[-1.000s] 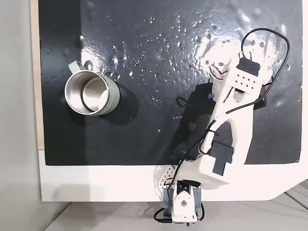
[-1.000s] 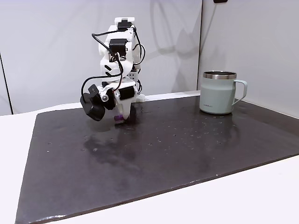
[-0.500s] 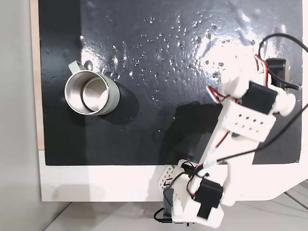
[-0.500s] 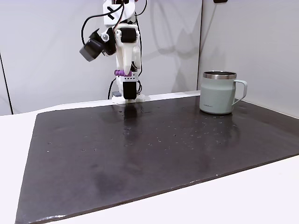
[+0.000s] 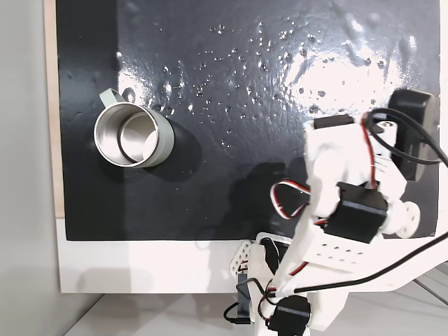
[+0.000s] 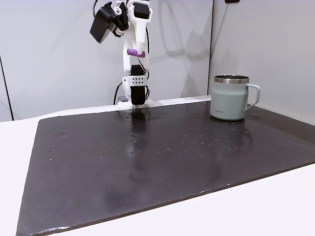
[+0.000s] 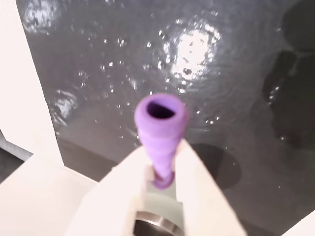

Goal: Grasp a pengrip and put it in the cup.

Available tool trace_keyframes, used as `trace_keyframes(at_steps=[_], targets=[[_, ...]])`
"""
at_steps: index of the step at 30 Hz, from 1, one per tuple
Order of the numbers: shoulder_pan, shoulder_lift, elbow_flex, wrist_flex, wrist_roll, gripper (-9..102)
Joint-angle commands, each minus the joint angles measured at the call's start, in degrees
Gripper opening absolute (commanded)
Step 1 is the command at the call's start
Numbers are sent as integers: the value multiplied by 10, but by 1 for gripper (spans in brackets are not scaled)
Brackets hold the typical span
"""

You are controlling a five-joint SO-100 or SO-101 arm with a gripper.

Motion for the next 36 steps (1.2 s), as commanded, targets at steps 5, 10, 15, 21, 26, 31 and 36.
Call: trace_keyframes(at_steps=[5, 10, 15, 21, 26, 31, 36], targets=[[-131, 21, -27, 6, 76, 0], [-236, -19, -79, 5, 130, 0], [-320, -104, -180, 5, 175, 0], [-389, -207, -286, 5, 195, 0], [-457, -263, -335, 5, 184, 0], [-526, -295, -343, 5, 164, 0], [-567, -298, -313, 6, 150, 0]])
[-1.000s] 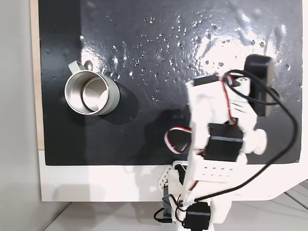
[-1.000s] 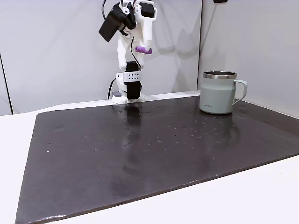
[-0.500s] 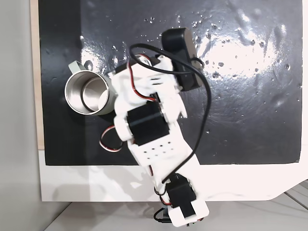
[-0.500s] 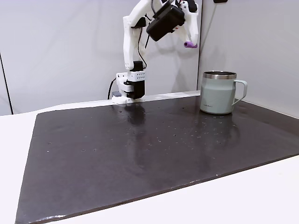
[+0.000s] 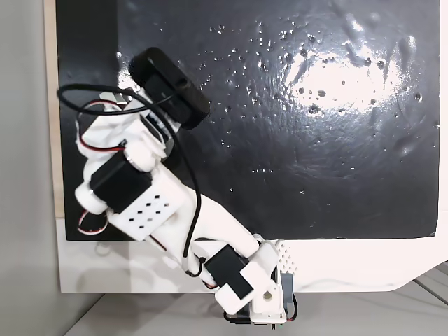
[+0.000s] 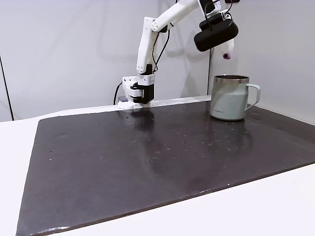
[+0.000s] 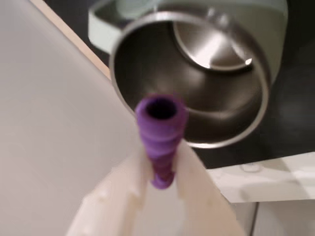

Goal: Grasp a pengrip and put it in the cup.

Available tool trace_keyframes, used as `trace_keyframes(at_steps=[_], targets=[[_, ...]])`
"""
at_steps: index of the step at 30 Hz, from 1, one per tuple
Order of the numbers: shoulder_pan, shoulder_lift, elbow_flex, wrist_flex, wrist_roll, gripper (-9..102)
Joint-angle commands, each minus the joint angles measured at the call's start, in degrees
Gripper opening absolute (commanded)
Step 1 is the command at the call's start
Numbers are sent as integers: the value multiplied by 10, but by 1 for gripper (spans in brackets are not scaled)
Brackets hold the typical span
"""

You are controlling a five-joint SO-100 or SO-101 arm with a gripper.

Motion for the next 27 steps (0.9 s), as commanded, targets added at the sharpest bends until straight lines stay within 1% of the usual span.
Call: trace_keyframes(at_steps=[1, 6, 8, 10, 12, 27], targets=[[-20, 8, -3, 6, -15, 0], [-21, 7, -2, 6, -18, 1], [-19, 10, -2, 6, -18, 12], [-18, 13, -2, 6, -18, 27], [-17, 16, -2, 6, -18, 34], [-11, 32, 17, 7, -25, 34]])
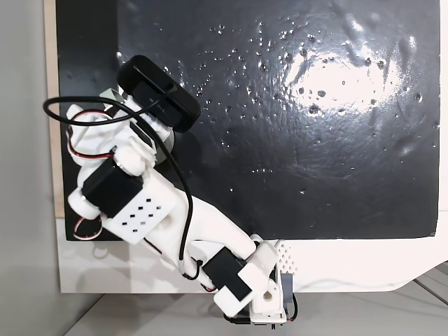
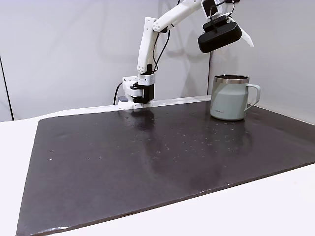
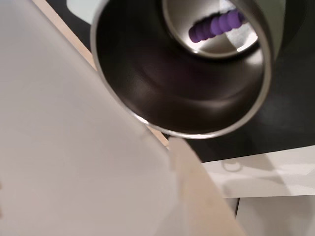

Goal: Grasp a pengrip and put it in the cup.

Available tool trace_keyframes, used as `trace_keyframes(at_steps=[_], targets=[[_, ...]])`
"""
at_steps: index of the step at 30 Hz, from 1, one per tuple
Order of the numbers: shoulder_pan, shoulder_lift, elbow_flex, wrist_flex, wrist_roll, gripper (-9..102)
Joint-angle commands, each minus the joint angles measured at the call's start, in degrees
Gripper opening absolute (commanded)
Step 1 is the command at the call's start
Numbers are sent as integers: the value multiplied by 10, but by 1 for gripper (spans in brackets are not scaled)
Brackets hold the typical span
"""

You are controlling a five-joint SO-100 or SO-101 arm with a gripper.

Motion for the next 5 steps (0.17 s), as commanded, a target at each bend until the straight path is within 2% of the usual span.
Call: trace_keyframes(at_steps=[1, 5], targets=[[6, 33, 0, 7, -8, 34], [16, 38, 8, 7, -12, 34]])
